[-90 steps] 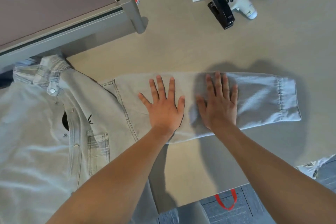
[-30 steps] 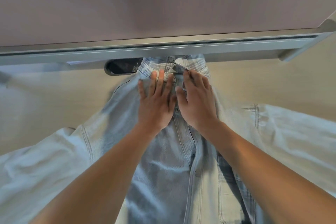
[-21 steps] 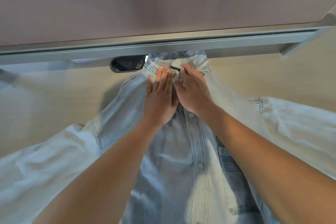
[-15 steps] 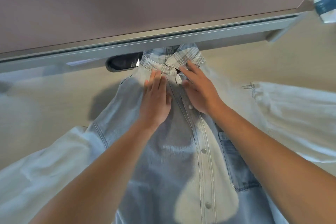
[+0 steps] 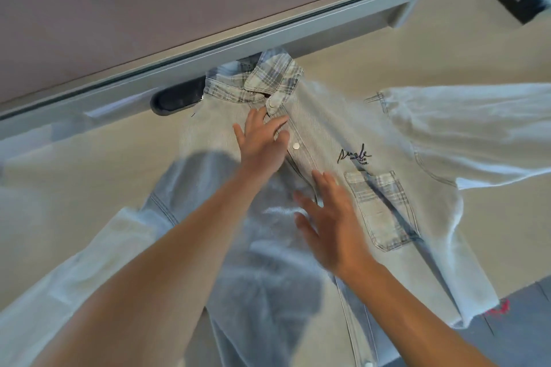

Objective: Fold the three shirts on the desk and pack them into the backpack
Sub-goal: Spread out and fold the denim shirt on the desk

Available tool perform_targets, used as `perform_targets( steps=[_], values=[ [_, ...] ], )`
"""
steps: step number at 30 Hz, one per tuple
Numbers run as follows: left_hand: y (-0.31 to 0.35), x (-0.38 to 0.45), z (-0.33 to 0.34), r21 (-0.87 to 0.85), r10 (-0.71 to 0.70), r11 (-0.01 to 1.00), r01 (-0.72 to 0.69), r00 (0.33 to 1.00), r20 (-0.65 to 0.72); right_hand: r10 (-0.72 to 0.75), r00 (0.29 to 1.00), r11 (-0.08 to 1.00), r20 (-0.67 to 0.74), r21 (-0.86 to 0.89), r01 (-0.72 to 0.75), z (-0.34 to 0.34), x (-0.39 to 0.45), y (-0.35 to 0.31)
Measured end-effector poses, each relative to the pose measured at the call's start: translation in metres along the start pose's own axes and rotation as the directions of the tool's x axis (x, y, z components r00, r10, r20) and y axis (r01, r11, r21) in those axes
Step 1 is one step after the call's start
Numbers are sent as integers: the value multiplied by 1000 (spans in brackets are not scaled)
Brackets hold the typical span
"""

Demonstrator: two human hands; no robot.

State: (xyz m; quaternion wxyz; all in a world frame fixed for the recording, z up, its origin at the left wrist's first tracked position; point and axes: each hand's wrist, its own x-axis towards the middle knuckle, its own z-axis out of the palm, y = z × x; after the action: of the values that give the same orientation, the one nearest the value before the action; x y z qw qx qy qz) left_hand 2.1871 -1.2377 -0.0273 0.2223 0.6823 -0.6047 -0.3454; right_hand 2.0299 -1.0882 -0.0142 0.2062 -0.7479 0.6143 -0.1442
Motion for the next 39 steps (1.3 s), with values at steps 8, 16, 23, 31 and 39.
perform_targets(
  steps=[8, 16, 23, 31, 39],
  values=[
    [5, 8, -19, 0, -39, 999, 40, 998, -40, 45, 999, 995, 21, -87, -43, 8, 6, -4],
    [-2, 5, -29, 233, 7, 972, -19, 998, 55, 27, 998, 998, 56, -62, -24, 9, 0, -10],
    [-4, -38, 5, 352, -11, 936, 25, 999, -43, 40, 999, 999, 23, 23, -40, 18, -27, 12],
    [-31, -88, 48, 636, 153, 761, -125, 988, 12, 21, 1000, 987, -15, -157, -23, 23, -63, 34],
    [-23, -76, 40, 627, 37, 774, -87, 995, 92, 55, 998, 983, -33, -173, -60, -8, -76, 49]
  ],
)
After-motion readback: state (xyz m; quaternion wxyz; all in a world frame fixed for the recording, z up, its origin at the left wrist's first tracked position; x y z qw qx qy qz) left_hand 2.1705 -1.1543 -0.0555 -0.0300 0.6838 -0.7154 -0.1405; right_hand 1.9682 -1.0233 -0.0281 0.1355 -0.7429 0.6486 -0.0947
